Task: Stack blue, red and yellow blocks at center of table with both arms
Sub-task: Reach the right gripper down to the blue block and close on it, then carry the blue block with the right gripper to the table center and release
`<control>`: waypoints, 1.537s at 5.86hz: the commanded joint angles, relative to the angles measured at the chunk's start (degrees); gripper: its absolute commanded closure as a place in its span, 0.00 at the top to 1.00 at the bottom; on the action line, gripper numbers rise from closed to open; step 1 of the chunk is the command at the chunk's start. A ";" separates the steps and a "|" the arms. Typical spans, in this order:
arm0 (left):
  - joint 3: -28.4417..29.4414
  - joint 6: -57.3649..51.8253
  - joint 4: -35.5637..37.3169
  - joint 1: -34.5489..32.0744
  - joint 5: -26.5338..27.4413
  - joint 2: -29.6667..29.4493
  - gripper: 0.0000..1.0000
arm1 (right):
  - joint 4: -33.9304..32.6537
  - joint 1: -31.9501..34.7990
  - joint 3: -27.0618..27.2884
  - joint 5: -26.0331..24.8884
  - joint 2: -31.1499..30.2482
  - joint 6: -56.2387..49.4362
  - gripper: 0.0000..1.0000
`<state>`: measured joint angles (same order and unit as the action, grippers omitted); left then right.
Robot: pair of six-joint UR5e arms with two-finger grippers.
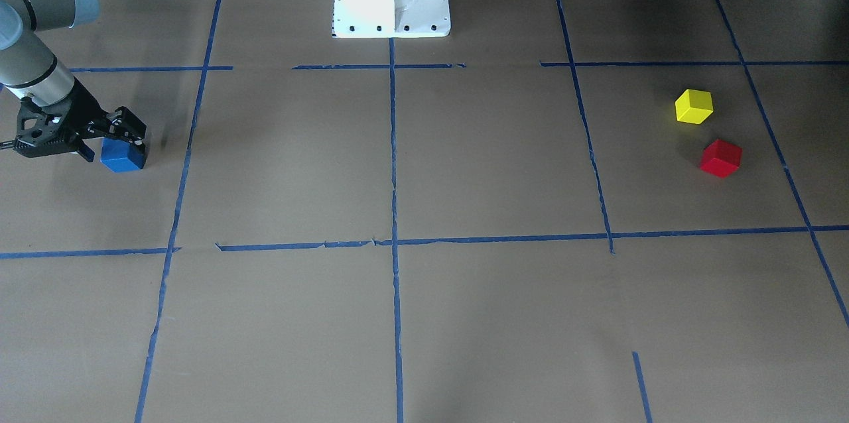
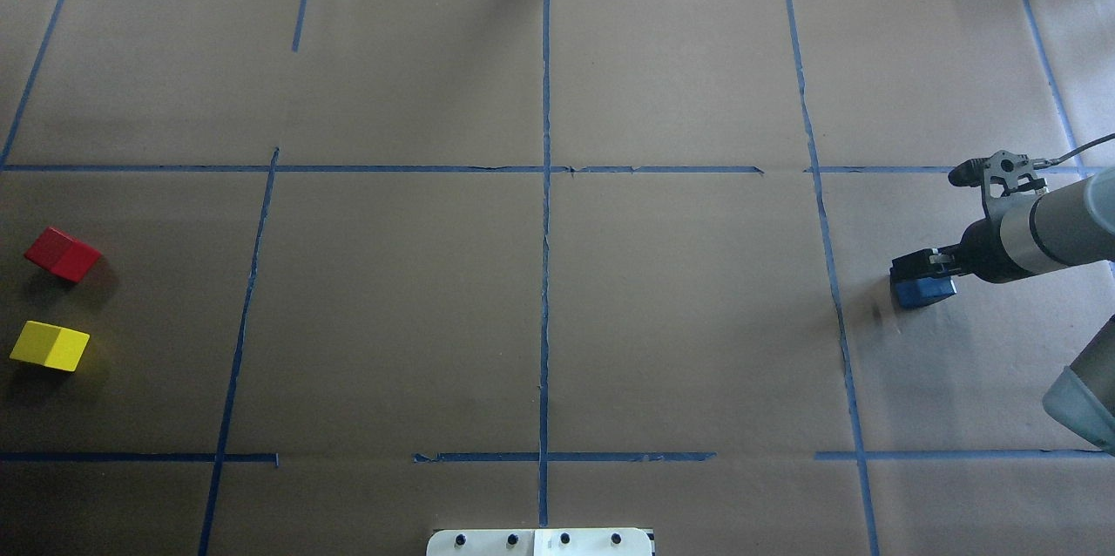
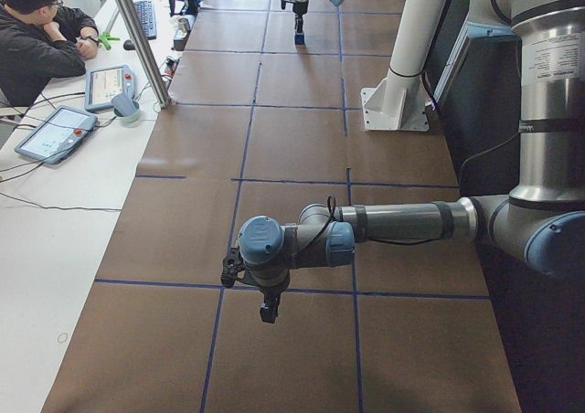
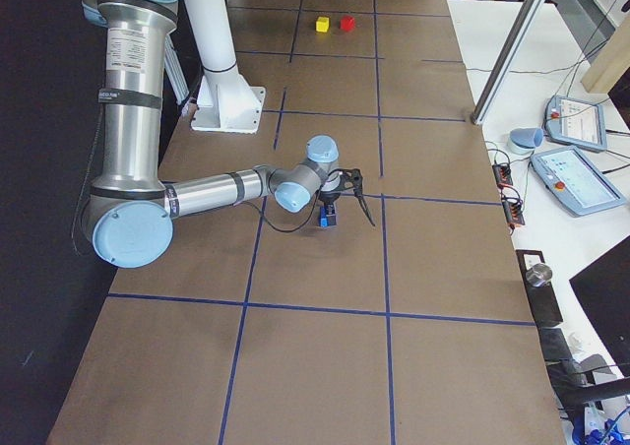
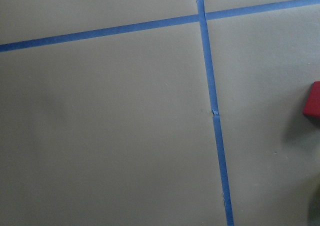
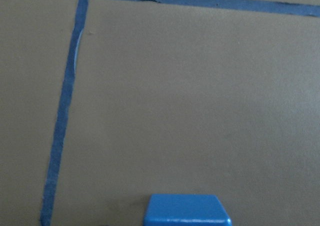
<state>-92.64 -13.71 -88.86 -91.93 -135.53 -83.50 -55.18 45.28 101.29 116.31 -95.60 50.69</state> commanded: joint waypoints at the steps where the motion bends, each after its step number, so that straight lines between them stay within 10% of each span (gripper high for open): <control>1: 0.00 0.00 0.00 0.00 0.00 0.00 1.00 | 0.07 -1.95 -1.44 -0.30 0.07 -0.15 1.00; 3: 0.00 0.00 0.00 0.09 0.00 0.00 1.00 | 0.33 -1.69 -0.83 -1.08 0.07 -0.42 0.15; 6: 0.00 0.00 0.00 0.18 -0.09 0.00 1.00 | -2.46 -2.21 2.42 -1.18 5.73 5.96 0.02; 9: -0.09 0.00 -0.09 0.26 -0.09 0.00 1.00 | -30.30 -9.83 -1.85 -4.93 35.41 7.31 0.02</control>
<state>-92.74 -13.71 -88.94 -91.73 -135.62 -83.50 -79.48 38.40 101.92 113.59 -68.51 57.50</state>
